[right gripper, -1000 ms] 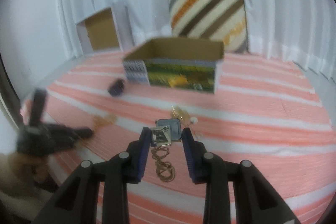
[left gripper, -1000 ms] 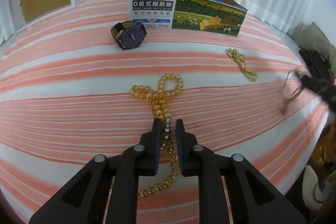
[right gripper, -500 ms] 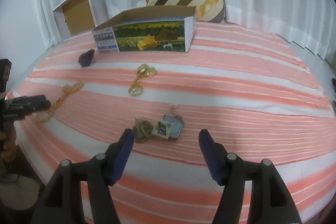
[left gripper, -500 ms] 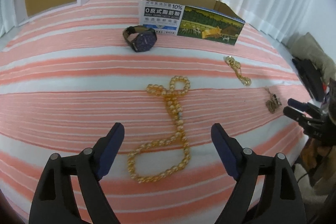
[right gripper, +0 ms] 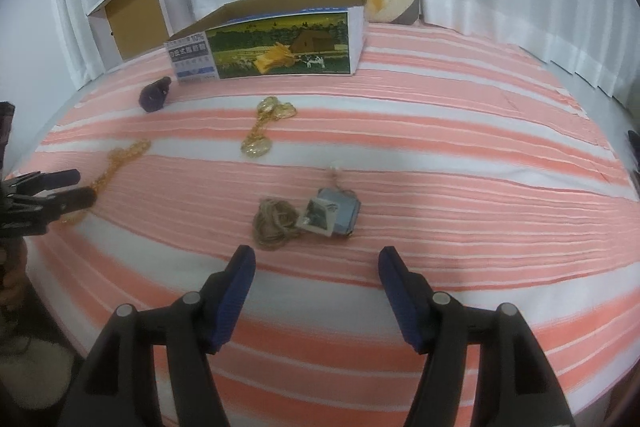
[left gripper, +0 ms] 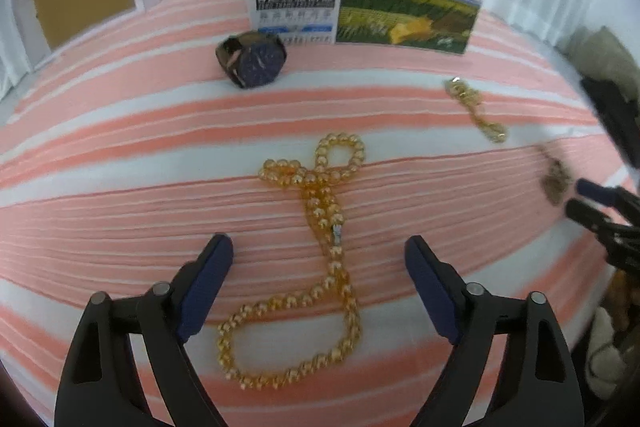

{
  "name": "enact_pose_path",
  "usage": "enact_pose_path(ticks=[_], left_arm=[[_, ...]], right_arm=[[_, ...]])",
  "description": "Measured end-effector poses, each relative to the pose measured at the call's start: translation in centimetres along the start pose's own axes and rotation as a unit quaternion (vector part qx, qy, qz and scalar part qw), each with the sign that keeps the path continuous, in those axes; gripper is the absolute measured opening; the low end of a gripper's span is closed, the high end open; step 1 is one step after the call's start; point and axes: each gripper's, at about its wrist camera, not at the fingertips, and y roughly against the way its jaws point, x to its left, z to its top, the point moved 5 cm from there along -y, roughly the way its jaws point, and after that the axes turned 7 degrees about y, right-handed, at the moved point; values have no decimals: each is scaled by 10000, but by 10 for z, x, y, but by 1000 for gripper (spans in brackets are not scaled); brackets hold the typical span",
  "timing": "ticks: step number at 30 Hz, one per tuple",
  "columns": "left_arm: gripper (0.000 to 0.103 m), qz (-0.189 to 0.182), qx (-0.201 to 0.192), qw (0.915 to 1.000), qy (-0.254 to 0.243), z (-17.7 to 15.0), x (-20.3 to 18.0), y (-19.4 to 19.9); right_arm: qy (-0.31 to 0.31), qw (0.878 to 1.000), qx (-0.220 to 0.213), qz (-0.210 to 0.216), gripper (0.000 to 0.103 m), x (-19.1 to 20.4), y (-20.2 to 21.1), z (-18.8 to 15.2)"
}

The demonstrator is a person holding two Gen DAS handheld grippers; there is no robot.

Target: Organize jewelry

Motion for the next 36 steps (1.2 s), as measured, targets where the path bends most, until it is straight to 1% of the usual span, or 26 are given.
enact_pose_path(ticks=[1,3,4,5,6,7,8,10,11,12,13,14,16,21,23,25,28,32,36], left_arm=[[82,57,17,9999,-92,0,-3,-1],[63,0,-15,9999,-167,0,-9,1],[57,-6,-28,9998,-190,-1,-11,3],[39,-31,-53,9998,-212,-1,-12,4],[16,-53,-72,9997,-233,-2,-14,5],[7,-54,-75,9997,-240,-1,-14,6],[6,-103,-69,9997,-214,-1,-14,6],[6,-240,-61,9997,-88,1,-11,7],[5,-339,-85,9994,1,3,-9,10],[5,-444,-134,9989,95,5,-6,14],[5,-555,-196,9981,203,7,-3,20],[5,-657,-240,9971,310,11,0,25],[5,-887,-306,9944,492,18,5,36],[5,-1233,-475,9873,887,38,18,62],[5,-1266,-541,9855,994,44,21,70],[5,-1287,-600,9842,1054,50,22,77],[5,-1208,-669,9853,1005,54,23,85],[5,-1215,-690,9852,997,56,20,94],[5,-1224,-815,9851,890,64,13,105]], right_arm=[[23,10000,19,9,65,0,-2,2],[60,10000,55,26,66,1,-6,7],[67,10000,58,28,66,2,-8,9],[83,9999,62,50,66,3,-10,12],[103,9999,79,45,66,5,-13,14],[137,9999,100,-16,66,6,-16,15],[193,9997,93,-139,66,8,-20,18],[211,9996,71,-182,66,11,-23,21],[185,9996,43,-188,59,11,-23,22],[172,9997,21,-180,34,11,-22,23],[121,9999,9,-120,32,10,-20,24],[16,10000,-15,-37,30,9,-16,24],[-24,9999,-102,-45,29,7,-7,24],[-151,9992,-354,68,26,4,20,32],[-146,9988,-444,118,19,4,30,38],[-136,9986,-486,163,19,4,35,43],[-113,9982,-565,184,19,3,41,48],[-231,9970,-683,279,19,-2,51,55],[-247,9961,-772,341,19,-4,60,63]])
